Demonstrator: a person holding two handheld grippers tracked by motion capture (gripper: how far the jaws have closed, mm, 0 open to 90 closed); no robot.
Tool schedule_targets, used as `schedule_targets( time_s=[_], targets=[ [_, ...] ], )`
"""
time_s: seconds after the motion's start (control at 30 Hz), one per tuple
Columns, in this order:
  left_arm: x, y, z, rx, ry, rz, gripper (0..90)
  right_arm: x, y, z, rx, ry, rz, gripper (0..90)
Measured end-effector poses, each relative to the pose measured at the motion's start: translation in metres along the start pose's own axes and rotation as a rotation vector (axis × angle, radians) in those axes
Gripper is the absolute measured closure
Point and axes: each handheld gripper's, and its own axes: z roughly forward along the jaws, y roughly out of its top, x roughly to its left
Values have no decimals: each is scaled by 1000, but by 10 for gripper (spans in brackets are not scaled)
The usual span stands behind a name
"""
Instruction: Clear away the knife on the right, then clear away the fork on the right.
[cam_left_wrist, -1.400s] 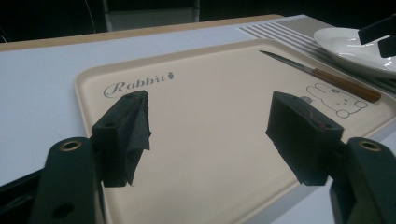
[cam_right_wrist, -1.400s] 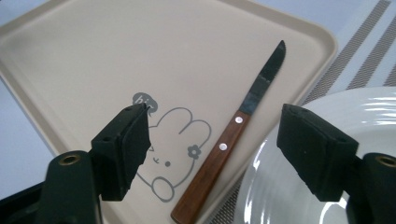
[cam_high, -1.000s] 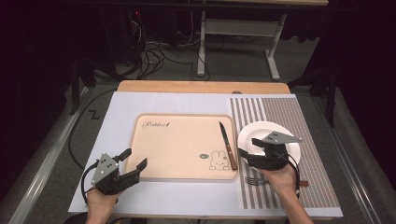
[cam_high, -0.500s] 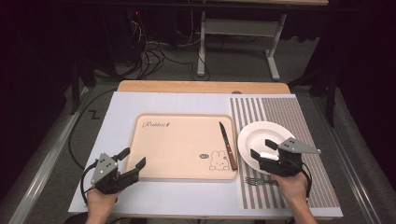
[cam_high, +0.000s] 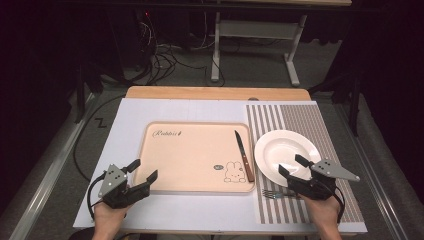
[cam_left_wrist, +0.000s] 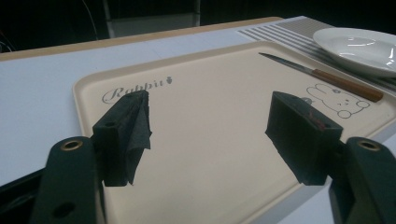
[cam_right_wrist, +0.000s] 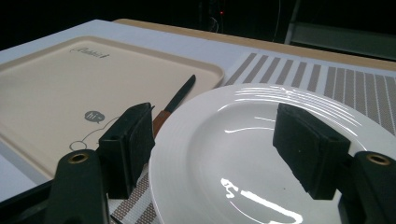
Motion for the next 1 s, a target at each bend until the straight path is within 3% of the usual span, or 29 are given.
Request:
schedule_targets(
  time_s=[0.1, 0.4, 0.6, 0.77, 0.9, 1.0],
  targets=[
    [1, 0, 0, 3, 5, -5, 301, -5, -5, -7, -19, -30, 23, 286],
    [1, -1, -1, -9, 9, 7, 287, -13, -16, -18, -68, -60, 50, 246],
    [1, -1, -2, -13, 0, 0, 282, -16, -22, -24, -62, -88, 73, 213],
    [-1, -1, 0, -8, -2, 5, 281, -21, -26, -30, -90, -95, 84, 210],
    [-1, -1, 0, -9, -3, 4, 280, -25, -25, -31, -64, -90, 83, 222],
    [0, -1, 1, -8, -3, 2, 280, -26, -22, -33, -19, -80, 79, 278]
  ],
)
